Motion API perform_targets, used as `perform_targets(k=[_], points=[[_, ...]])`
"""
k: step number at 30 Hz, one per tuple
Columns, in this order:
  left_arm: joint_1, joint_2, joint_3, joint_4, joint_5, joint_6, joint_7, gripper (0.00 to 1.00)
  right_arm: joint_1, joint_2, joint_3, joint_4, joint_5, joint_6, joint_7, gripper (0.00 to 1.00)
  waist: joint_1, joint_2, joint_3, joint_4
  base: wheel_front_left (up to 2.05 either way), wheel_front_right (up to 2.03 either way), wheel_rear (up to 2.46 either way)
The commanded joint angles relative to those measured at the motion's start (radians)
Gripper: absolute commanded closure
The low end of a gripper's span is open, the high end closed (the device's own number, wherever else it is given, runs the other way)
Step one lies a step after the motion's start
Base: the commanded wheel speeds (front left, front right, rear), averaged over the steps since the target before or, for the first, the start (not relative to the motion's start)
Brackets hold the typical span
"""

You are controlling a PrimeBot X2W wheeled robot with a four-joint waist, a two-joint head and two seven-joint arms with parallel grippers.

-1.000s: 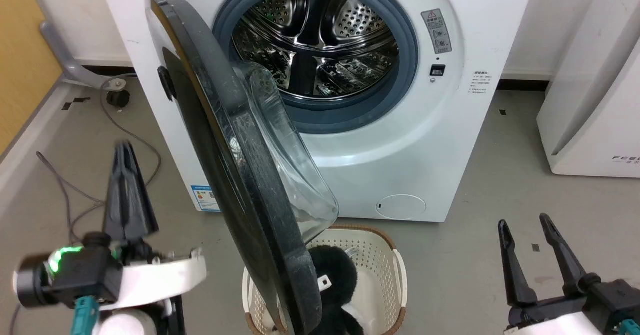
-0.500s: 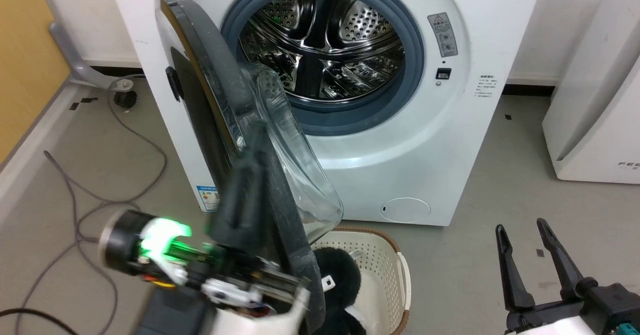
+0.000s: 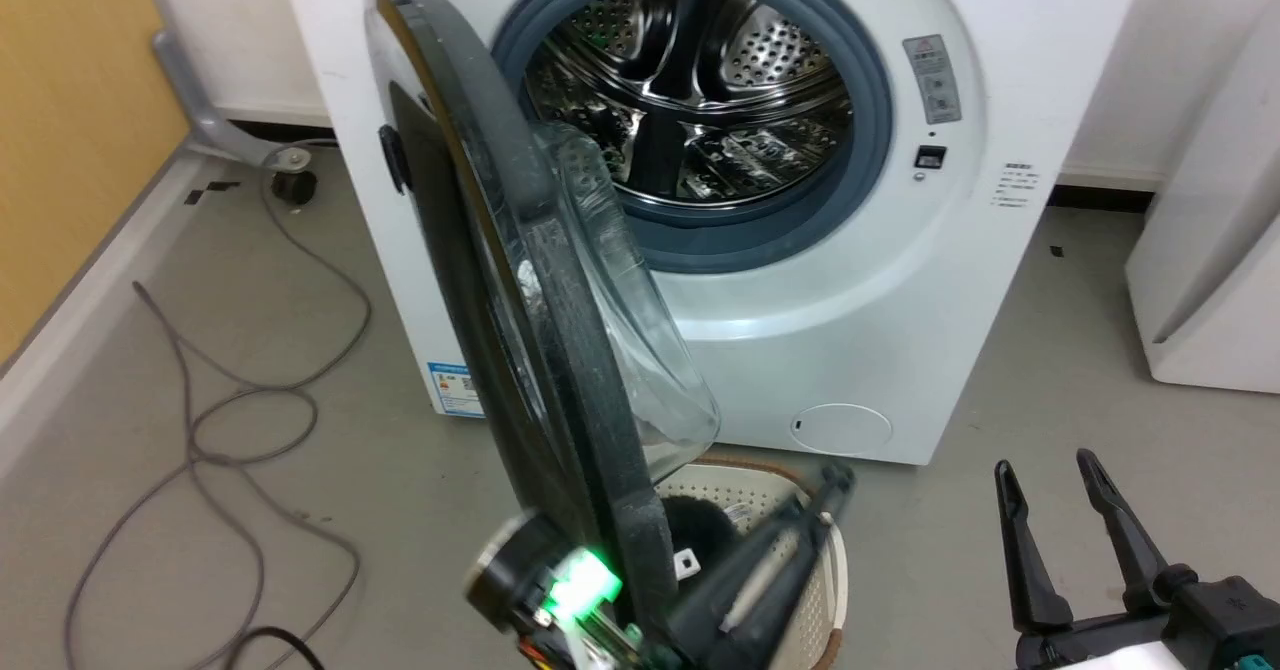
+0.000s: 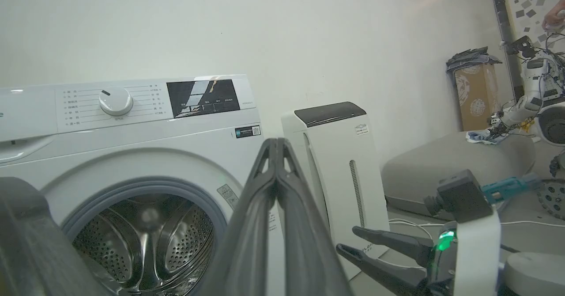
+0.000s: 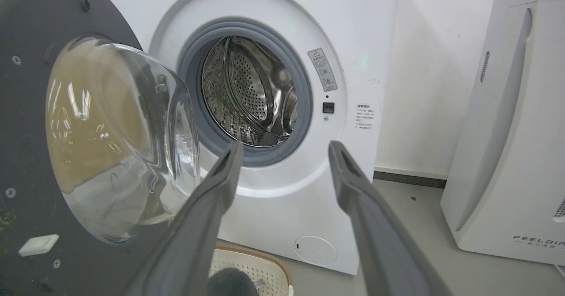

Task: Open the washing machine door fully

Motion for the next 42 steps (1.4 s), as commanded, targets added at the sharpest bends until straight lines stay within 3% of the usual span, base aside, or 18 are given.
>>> perform_targets(k=[1, 11, 20, 27, 34, 42], points=[[0.016, 0.007, -0.014, 0.016, 0.007, -0.002, -0.004, 1.0, 0.013, 0.004, -0.001, 0.003, 0.005, 0.001, -0.005, 0.0, 0.0, 0.0, 0.003, 0.009, 0.0, 0.0, 0.0], [0.036, 0.023, -0.083, 0.18, -0.005, 0.019, -0.004, 1.0, -0.001, 0.004, 0.005, 0.013, 0.004, 0.001, -0.005, 0.0, 0.0, 0.0, 0.023, 0.03, 0.0, 0.0, 0.0], [0.036, 0.02, -0.03, 0.311, -0.046, 0.086, -0.004, 1.0, -0.003, 0.004, -0.005, 0.025, 0.002, 0.001, -0.005, 0.0, 0.0, 0.0, 0.041, 0.031, 0.0, 0.0, 0.0], [0.024, 0.016, 0.01, 0.37, -0.066, 0.105, -0.004, 1.0, -0.011, 0.004, -0.008, 0.031, 0.0, 0.001, -0.005, 0.0, 0.0, 0.0, 0.061, 0.048, 0.0, 0.0, 0.0], [0.02, 0.021, 0.018, 0.374, -0.066, 0.097, -0.004, 1.0, -0.01, 0.004, -0.013, 0.037, 0.001, 0.001, -0.005, 0.0, 0.0, 0.0, 0.067, 0.096, 0.0, 0.0, 0.0], [0.037, 0.03, 0.02, 0.36, -0.063, 0.098, -0.004, 1.0, -0.009, 0.004, -0.005, 0.041, 0.009, 0.001, -0.005, 0.0, 0.0, 0.0, 0.073, 0.205, 0.0, 0.0, 0.0]])
